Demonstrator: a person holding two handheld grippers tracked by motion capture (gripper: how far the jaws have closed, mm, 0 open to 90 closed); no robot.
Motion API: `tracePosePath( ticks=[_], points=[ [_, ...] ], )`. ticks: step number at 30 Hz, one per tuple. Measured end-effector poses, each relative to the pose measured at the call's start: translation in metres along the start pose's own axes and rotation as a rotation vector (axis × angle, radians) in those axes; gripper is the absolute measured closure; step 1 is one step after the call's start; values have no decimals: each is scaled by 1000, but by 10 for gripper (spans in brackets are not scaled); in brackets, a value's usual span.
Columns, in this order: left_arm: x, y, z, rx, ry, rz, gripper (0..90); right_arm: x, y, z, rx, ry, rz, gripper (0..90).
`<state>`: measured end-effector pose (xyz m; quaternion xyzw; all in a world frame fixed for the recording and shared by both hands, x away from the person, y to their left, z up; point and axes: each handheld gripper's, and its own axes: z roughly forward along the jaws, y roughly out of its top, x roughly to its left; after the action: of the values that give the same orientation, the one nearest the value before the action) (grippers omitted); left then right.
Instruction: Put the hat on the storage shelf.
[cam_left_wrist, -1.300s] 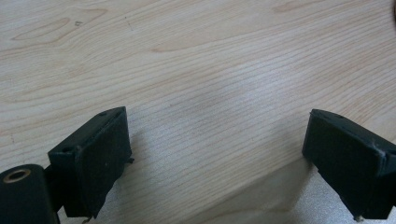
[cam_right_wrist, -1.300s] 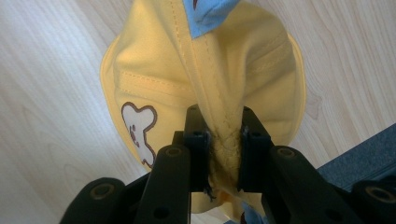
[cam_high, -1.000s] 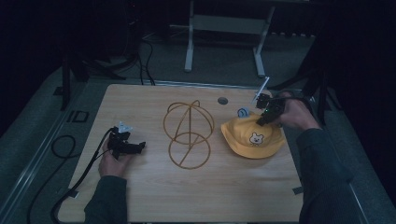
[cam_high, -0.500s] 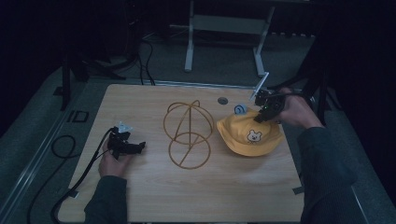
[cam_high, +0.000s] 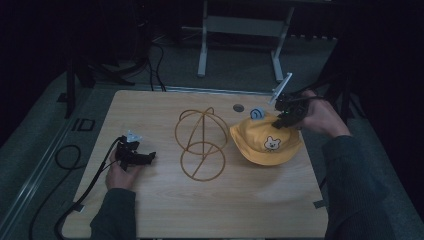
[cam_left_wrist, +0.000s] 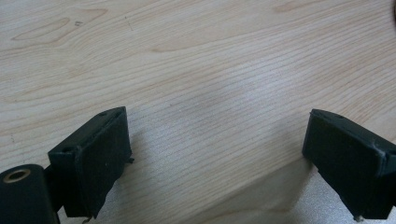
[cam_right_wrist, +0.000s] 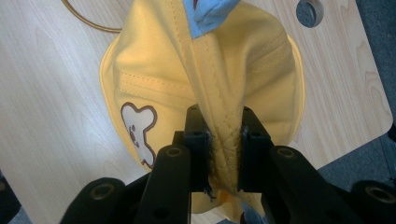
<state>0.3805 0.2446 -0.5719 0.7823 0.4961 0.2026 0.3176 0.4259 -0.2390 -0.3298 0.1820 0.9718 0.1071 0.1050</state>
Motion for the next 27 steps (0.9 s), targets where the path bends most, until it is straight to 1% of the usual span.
tracePosePath(
  ticks=[4, 6, 8, 11, 16, 22, 27],
  points=[
    [0, 0, 0, 0, 0, 0, 76, 0, -1, -6, -23, 2, 3, 778],
    [0, 0, 0, 0, 0, 0, 76, -1, -3, -9, -46, 2, 0, 777],
    [0, 0, 0, 0, 0, 0, 76, -1, -5, -12, -62, 5, 6, 777],
    [0, 0, 0, 0, 0, 0, 76, 0, -7, -15, -60, 7, -2, 778],
    [0, 0, 0, 0, 0, 0, 76, 5, -5, -17, -26, 5, -23, 778],
    [0, 0, 0, 0, 0, 0, 76, 11, -3, -23, -32, 2, -58, 777],
    [0, 0, 0, 1, 0, 0, 76, 14, -3, -31, -44, -7, -72, 777]
  ],
)
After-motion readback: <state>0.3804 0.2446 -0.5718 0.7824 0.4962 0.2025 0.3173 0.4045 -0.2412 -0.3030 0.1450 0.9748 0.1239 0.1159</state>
